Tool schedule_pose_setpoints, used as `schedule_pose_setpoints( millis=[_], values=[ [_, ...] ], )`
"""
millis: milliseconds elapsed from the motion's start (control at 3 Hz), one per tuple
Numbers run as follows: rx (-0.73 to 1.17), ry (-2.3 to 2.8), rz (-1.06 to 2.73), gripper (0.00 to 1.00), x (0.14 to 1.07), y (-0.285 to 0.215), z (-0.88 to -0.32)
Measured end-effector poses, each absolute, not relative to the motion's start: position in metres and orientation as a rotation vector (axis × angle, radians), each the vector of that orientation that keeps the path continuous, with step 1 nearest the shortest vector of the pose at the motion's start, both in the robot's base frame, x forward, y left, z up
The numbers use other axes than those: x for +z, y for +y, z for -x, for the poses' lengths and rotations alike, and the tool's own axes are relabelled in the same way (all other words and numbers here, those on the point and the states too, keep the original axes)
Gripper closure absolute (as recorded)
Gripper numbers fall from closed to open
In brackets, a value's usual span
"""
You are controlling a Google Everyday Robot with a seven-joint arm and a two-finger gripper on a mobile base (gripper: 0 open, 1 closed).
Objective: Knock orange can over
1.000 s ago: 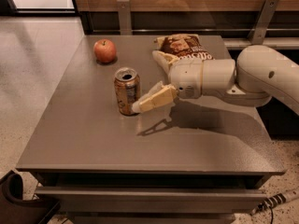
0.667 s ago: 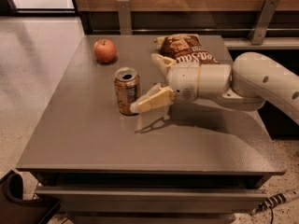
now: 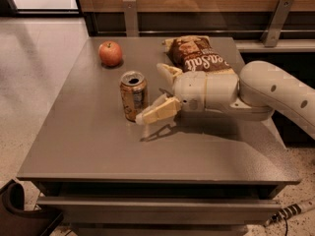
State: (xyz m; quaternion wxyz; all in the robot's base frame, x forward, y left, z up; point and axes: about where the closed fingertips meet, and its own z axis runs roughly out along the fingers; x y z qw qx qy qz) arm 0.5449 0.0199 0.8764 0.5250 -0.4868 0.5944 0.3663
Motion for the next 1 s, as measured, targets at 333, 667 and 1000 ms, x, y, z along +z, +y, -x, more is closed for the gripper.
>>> schedule_pose_setpoints(
  millis=[333, 667, 1000],
  values=[
    [0.899, 1.42, 1.164, 0.0, 0.868, 0.028, -0.547],
    [0.93, 1.405, 1.151, 0.17, 0.857, 0.038, -0.55],
    [0.931, 1.404, 1.156, 0.4, 0.859, 0.04, -0.549]
  ],
)
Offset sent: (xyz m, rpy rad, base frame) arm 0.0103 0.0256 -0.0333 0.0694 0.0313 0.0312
